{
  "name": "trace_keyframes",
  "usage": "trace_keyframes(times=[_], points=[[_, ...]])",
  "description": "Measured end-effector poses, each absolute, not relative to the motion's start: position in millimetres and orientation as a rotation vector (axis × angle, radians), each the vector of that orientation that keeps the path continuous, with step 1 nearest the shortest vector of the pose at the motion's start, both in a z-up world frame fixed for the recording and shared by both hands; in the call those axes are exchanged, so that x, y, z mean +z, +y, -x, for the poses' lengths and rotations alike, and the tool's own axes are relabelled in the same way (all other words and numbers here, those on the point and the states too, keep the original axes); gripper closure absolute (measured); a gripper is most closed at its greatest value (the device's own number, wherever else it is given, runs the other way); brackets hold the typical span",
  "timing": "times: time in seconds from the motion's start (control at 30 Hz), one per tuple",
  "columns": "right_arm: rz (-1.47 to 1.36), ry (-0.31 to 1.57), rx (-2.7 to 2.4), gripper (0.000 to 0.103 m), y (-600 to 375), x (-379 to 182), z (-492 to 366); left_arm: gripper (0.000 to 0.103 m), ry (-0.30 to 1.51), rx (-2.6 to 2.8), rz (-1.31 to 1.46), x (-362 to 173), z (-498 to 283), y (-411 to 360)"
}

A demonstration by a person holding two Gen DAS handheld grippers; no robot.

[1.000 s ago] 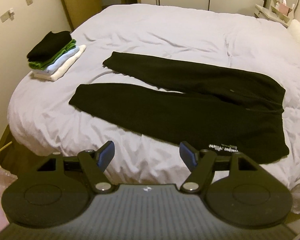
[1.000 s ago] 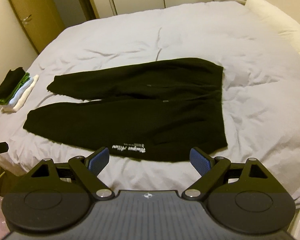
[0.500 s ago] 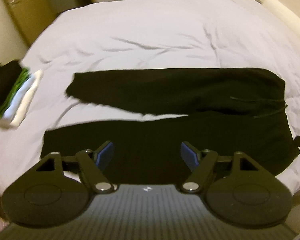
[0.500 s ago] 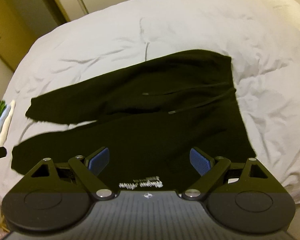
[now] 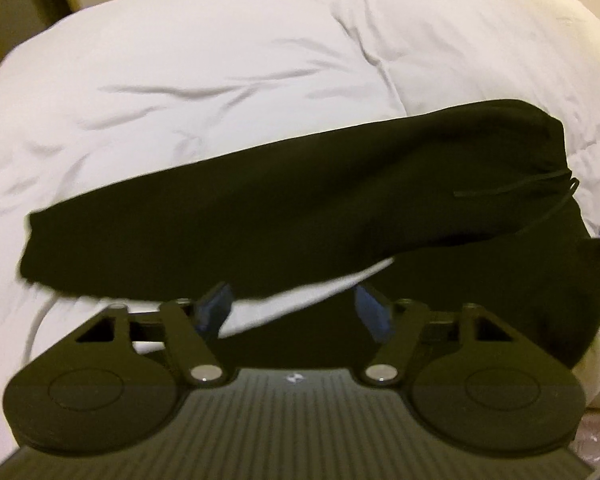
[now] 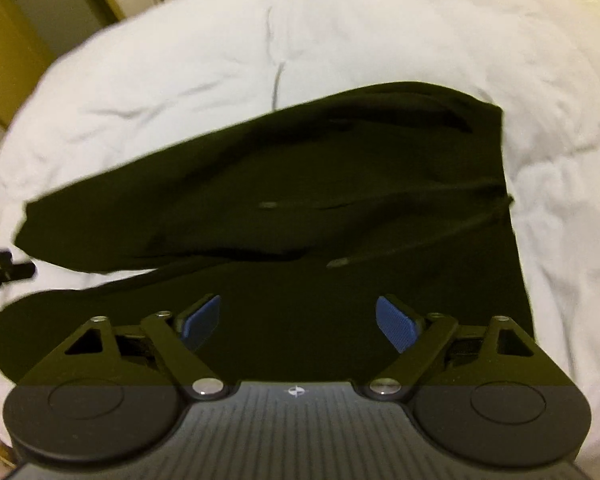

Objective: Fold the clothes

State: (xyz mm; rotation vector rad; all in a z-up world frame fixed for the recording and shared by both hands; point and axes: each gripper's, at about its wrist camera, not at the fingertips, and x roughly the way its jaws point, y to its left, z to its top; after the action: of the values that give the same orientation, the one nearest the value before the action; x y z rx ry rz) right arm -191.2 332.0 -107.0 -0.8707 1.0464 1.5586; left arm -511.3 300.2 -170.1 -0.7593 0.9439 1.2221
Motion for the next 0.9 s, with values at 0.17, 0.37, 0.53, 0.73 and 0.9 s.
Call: trace_keyframes(times=[0.17, 0.37, 0.53, 0.73, 0.9], points=[[0.986, 1.035, 1.621, 0.034, 404.4, -142.4, 195.5, 0.053, 0.957, 1.152, 0.723, -197.0, 499.9, 362.3], [1.096, 0.927, 1.770, 0.051, 478.2, -157.4, 212.1, 0.058, 0.966, 1.054, 0.645, -222.2, 496.8, 429.9], [1.156, 0.828, 1.857, 0.051, 530.2, -159.2, 203.7, 0.057, 1.034, 0.982, 0.579, -247.3, 518.7, 473.4], [1.253, 0.710, 1.874, 0.051, 564.4, -163.9, 190.7, 0.048, 1.138, 0.860, 0.540, -279.4, 545.5, 502.5], [1.369, 0.617, 1.863, 0.051, 578.0, -174.3, 187.6, 0.045, 1.214, 0.757, 0.543, -308.6, 566.0, 513.4]])
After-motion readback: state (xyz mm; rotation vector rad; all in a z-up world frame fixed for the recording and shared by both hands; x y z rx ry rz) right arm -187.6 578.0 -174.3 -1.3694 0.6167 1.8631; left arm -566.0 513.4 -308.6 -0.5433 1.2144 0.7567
